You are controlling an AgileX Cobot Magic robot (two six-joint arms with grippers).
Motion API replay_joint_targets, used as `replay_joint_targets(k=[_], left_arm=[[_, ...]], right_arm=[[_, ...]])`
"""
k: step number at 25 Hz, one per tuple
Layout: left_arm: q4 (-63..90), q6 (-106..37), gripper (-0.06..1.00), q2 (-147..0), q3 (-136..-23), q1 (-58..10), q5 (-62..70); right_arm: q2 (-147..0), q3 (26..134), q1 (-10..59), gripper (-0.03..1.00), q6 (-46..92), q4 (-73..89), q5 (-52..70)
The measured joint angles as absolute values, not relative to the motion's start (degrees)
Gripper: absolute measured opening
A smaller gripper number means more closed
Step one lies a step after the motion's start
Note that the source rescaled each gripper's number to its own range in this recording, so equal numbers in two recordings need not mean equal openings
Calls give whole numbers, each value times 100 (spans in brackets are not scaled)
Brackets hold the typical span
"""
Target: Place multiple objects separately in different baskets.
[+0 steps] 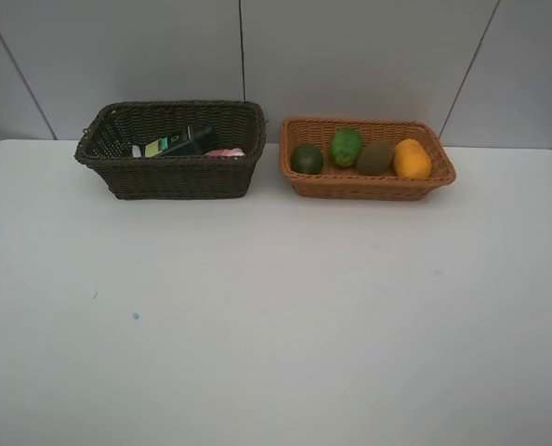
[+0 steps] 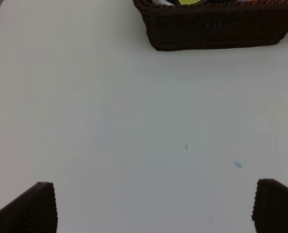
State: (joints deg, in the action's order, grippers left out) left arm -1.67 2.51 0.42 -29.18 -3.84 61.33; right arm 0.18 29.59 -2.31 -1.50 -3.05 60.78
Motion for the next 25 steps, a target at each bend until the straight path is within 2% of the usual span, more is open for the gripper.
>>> replay_joint_targets(k=[25], left_arm=[[-167, 245, 100, 42, -2918, -384, 6133]], right_arm=[[18, 2959, -231, 98, -150, -305, 6078]])
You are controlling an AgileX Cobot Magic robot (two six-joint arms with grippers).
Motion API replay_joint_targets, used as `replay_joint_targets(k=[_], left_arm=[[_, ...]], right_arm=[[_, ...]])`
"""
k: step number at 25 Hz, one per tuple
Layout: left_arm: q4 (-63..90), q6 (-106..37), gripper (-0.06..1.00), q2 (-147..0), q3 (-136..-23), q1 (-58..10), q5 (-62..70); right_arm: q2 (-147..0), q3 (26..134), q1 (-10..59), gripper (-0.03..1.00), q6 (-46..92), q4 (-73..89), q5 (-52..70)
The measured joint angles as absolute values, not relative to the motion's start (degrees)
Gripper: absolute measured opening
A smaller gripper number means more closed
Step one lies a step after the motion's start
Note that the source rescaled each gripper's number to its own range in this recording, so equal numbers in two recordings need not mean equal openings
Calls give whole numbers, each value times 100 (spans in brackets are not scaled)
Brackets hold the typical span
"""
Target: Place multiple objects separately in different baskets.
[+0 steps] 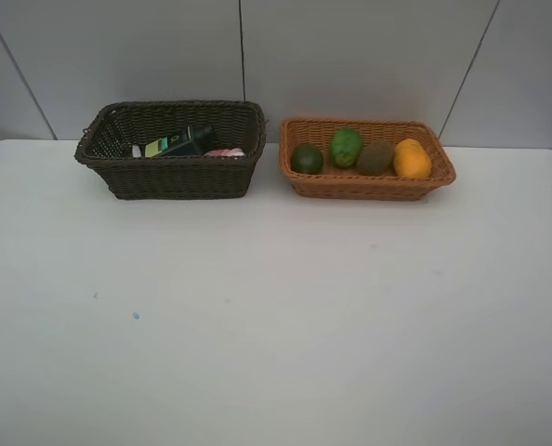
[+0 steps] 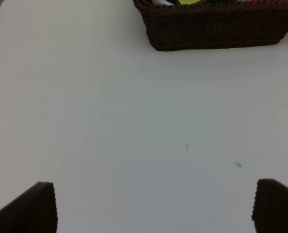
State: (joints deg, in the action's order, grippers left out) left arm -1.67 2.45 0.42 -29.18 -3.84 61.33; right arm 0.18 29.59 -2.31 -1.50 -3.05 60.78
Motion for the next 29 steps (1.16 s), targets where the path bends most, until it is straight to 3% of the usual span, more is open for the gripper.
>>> replay_joint_targets(k=[29], left_arm=[[-167, 245, 100, 42, -2918, -384, 6133]], right_arm=[[18, 2959, -231, 98, -150, -305, 6078]])
